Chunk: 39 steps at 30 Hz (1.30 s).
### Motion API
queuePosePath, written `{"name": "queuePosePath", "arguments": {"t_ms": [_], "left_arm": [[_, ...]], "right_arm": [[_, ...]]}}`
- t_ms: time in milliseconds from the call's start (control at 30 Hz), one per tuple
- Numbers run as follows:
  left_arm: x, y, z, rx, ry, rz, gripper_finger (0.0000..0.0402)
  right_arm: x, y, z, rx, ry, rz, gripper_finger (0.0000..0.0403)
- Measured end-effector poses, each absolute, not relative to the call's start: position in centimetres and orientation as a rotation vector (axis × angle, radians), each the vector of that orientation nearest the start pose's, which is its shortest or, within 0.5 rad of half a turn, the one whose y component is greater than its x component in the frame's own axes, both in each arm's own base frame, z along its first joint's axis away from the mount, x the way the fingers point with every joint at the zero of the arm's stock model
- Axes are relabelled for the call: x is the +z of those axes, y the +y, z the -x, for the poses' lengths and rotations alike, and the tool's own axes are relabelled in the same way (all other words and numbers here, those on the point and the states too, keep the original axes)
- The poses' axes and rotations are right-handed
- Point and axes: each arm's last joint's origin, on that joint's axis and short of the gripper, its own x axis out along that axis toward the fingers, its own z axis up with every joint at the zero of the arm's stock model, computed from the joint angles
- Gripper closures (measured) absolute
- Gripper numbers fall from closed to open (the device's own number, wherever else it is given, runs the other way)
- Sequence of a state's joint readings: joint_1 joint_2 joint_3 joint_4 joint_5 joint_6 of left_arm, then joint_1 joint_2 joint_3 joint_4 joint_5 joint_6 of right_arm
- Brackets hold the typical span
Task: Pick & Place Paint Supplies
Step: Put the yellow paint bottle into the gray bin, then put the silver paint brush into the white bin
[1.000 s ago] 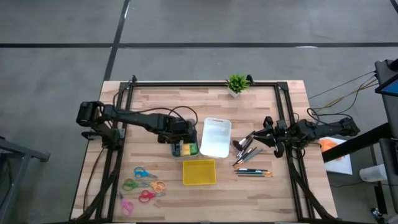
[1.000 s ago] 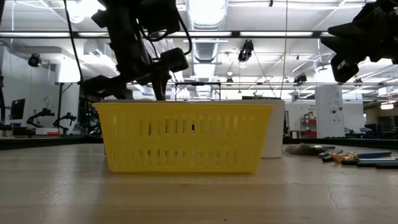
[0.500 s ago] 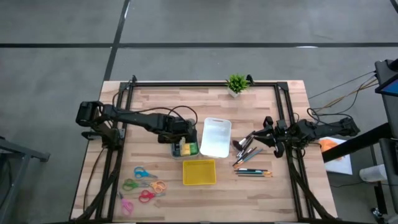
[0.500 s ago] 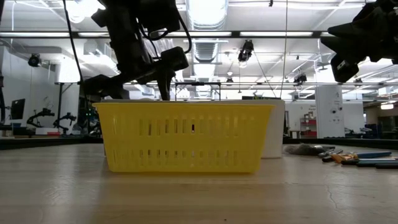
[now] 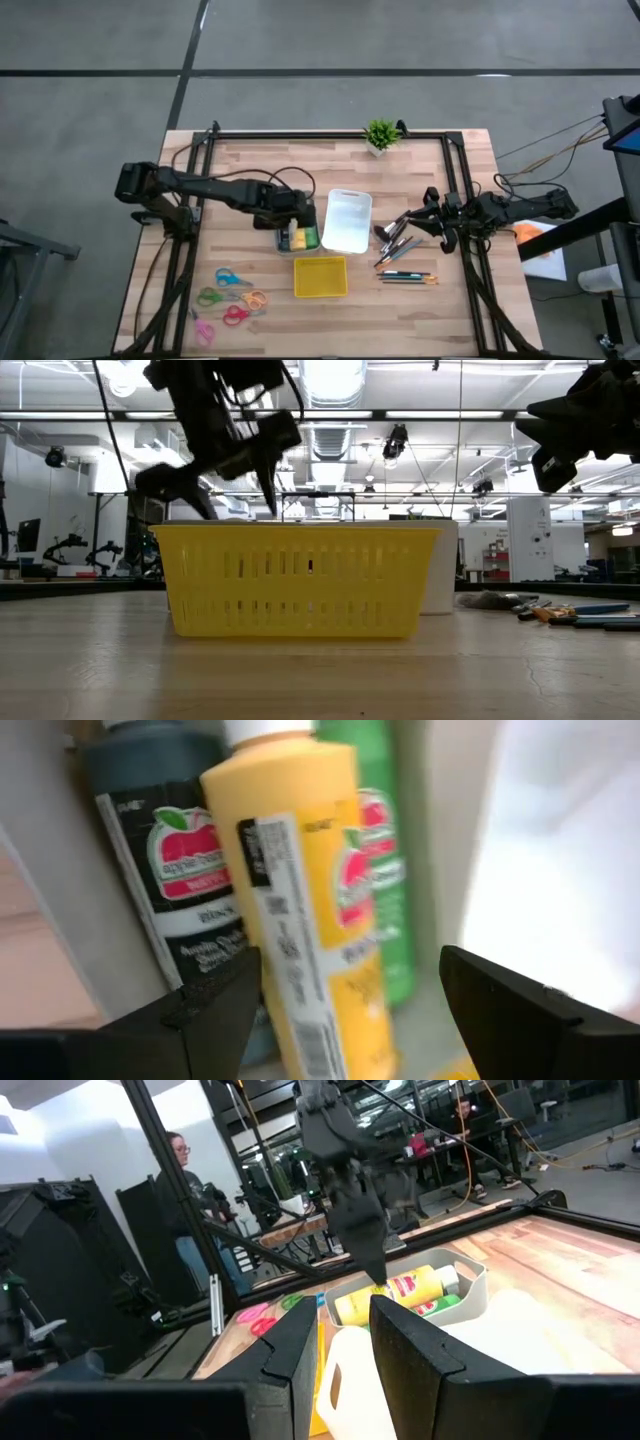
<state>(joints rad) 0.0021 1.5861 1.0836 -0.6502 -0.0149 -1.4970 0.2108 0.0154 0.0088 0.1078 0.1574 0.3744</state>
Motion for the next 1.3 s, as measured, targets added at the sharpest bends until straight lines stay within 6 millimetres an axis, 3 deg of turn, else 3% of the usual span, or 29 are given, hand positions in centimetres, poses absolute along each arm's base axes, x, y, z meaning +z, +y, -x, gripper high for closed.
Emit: {"name": "queuePosePath", "arguments": {"t_ms": [400,633,767,1067,1300], "left_arm": [[27.5,0.6,-26.9,0.828,0.648,1.246,0.0096],[28.2,0.3,-24.9,0.883,0.684,1.297,0.0096],[28.2,-0.4,-23.7,1.004,0.700,1.407,0.0096],[27.9,-4.7,-21.4,1.217,0.716,1.613,0.0096],[27.9,-6.1,-21.1,1.156,0.721,1.531,0.0096]], "right_arm": [[17.6,1.6,-9.6,0.071,-0.088,-0.393,0.0309],[17.6,1.6,-9.6,0.071,-0.088,-0.393,0.0309],[17.6,1.6,-9.6,0.071,-0.088,-0.393,0.0309],[17.6,1.6,-9.6,0.071,-0.088,-0.393,0.0309],[17.6,1.6,-9.6,0.071,-0.088,-0.393,0.0309]]}}
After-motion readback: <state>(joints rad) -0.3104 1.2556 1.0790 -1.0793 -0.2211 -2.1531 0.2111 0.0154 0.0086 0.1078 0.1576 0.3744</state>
